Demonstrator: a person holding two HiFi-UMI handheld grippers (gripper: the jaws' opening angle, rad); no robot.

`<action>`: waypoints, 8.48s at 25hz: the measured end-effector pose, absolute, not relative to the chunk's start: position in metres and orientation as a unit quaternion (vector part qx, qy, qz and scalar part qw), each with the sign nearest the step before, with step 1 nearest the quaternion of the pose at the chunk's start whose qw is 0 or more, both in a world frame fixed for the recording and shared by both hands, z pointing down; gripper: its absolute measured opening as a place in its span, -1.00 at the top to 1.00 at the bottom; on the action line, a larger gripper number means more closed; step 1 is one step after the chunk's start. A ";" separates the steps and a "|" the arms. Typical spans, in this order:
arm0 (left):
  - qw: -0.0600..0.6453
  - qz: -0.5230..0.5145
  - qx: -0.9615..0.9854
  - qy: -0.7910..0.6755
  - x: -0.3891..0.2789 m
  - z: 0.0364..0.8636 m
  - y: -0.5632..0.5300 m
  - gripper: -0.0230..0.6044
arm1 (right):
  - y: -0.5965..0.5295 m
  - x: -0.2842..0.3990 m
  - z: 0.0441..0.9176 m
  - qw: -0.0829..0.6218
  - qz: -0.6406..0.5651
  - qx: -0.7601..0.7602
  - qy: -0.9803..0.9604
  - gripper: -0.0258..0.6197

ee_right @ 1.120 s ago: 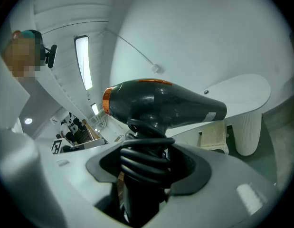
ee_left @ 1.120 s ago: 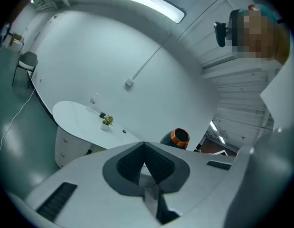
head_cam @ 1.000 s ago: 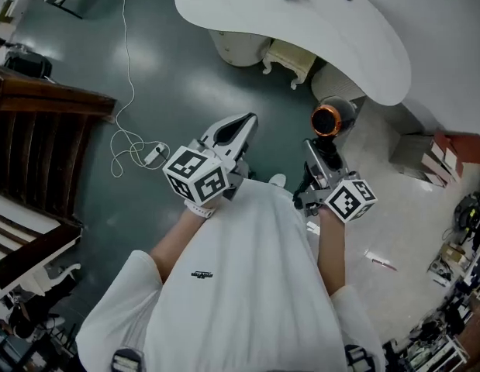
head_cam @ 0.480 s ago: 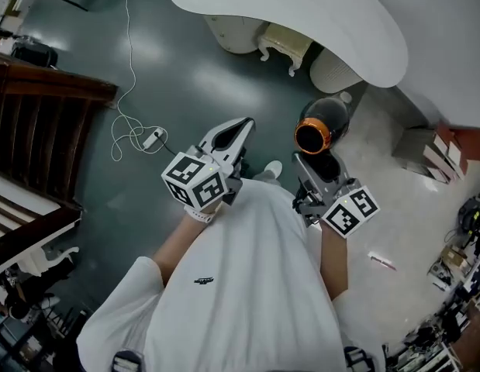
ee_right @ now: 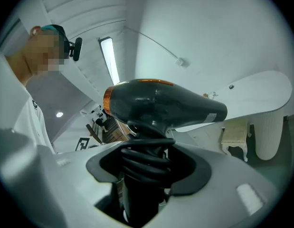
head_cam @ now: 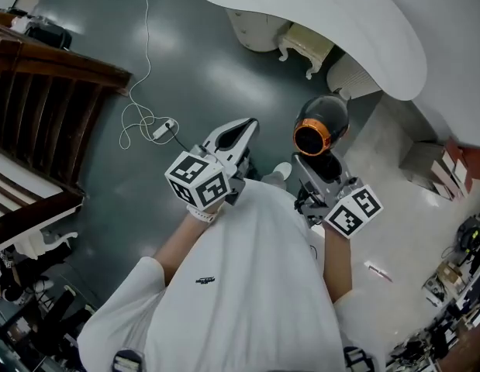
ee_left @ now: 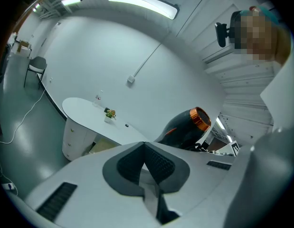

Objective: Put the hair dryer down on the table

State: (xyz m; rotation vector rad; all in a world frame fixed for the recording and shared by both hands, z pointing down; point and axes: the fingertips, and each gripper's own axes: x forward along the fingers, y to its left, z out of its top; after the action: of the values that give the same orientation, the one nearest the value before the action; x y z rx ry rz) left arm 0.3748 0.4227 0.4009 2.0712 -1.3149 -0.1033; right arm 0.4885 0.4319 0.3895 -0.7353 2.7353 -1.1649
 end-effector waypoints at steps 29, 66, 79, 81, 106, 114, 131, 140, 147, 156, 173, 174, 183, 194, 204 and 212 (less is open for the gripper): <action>0.329 -0.118 0.776 -0.525 0.154 0.398 0.389 0.92 | 0.375 0.287 0.391 0.049 -0.414 -0.255 0.873 0.04; 0.306 -0.078 0.783 -0.535 0.071 0.381 0.136 0.92 | 0.126 0.205 0.391 0.108 -0.445 -0.240 0.856 0.04; 0.335 -0.058 0.795 -0.502 0.071 0.397 0.097 0.92 | 0.095 0.200 0.391 0.122 -0.454 -0.269 0.841 0.04; 0.336 -0.061 0.802 -0.489 0.071 0.397 0.084 0.92 | 0.085 0.197 0.392 0.125 -0.452 -0.279 0.838 0.04; 0.323 -0.055 0.869 -0.370 -0.015 0.372 -0.097 0.92 | -0.066 0.131 0.369 0.186 -0.402 -0.423 0.790 0.04; 0.315 -0.044 0.885 -0.339 -0.060 0.376 -0.131 0.92 | -0.091 0.092 0.379 0.209 -0.391 -0.460 0.769 0.04; 0.361 -0.034 0.873 -0.327 -0.080 0.404 -0.149 0.92 | -0.117 0.063 0.417 0.161 -0.429 -0.483 0.747 0.04; 0.378 -0.028 0.858 -0.346 -0.097 0.427 -0.163 0.92 | -0.143 0.039 0.439 0.122 -0.437 -0.464 0.761 0.04; 0.395 -0.027 0.844 -0.361 -0.107 0.440 -0.161 0.92 | -0.158 0.024 0.460 0.061 -0.431 -0.446 0.782 0.04; 0.403 -0.026 0.837 -0.370 -0.108 0.449 -0.171 0.92 | -0.191 0.019 0.515 -0.034 -0.394 -0.465 0.792 0.04; 0.407 -0.021 0.830 -0.379 -0.116 0.453 -0.190 0.92 | -0.239 0.000 0.613 -0.147 -0.390 -0.455 0.787 0.04; 0.407 -0.019 0.830 -0.381 -0.117 0.453 -0.191 0.92 | -0.241 0.000 0.620 -0.153 -0.394 -0.454 0.784 0.04; 0.406 -0.013 0.825 -0.394 -0.126 0.457 -0.198 0.92 | -0.251 -0.001 0.677 -0.213 -0.406 -0.449 0.767 0.04; 0.412 -0.009 0.816 -0.406 -0.130 0.461 -0.198 0.92 | -0.251 -0.006 0.722 -0.333 -0.339 -0.421 0.772 0.04; 0.409 -0.008 0.814 -0.413 -0.135 0.461 -0.194 0.92 | -0.253 -0.009 0.741 -0.343 -0.340 -0.421 0.768 0.04; 0.406 -0.010 0.817 -0.409 -0.129 0.458 -0.188 0.92 | -0.257 -0.006 0.738 -0.348 -0.331 -0.416 0.772 -0.06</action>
State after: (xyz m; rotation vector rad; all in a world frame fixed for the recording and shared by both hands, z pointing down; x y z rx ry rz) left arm -0.1293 -0.1879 0.4578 2.0621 -1.0306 -0.0264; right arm -0.0060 -0.2570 0.7381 -1.7105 3.1721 -1.3610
